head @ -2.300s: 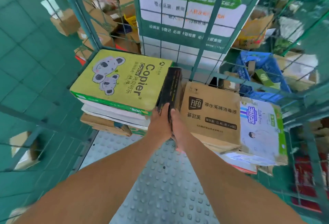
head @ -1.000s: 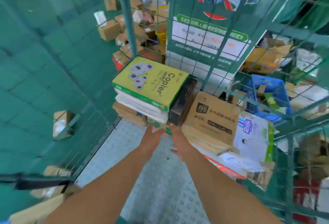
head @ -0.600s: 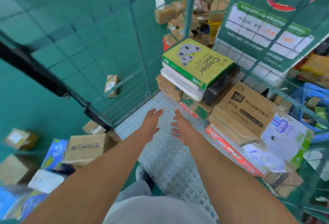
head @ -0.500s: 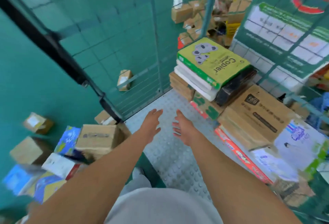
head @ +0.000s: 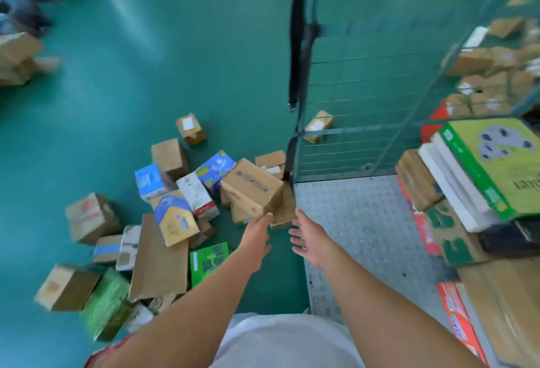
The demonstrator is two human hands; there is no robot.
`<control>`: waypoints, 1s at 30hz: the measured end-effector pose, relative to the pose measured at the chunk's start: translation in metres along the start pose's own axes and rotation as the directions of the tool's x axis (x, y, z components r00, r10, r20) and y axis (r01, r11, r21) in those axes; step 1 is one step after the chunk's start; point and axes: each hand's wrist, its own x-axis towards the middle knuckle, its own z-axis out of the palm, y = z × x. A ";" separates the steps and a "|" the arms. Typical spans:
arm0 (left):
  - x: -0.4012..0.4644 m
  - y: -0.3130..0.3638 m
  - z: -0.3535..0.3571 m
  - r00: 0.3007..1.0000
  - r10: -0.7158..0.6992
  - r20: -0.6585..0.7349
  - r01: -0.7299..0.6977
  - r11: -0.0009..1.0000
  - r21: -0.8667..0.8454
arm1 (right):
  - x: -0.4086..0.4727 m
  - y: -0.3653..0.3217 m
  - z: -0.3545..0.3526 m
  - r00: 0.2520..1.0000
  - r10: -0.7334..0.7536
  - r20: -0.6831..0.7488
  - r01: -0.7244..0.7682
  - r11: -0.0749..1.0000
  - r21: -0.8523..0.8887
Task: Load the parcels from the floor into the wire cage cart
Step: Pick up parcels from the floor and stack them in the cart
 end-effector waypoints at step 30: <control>-0.056 -0.106 -0.365 0.884 -0.185 -0.429 -0.238 0.611 -0.755 | -0.032 0.104 0.391 0.938 0.183 0.294 0.132 0.595 -0.793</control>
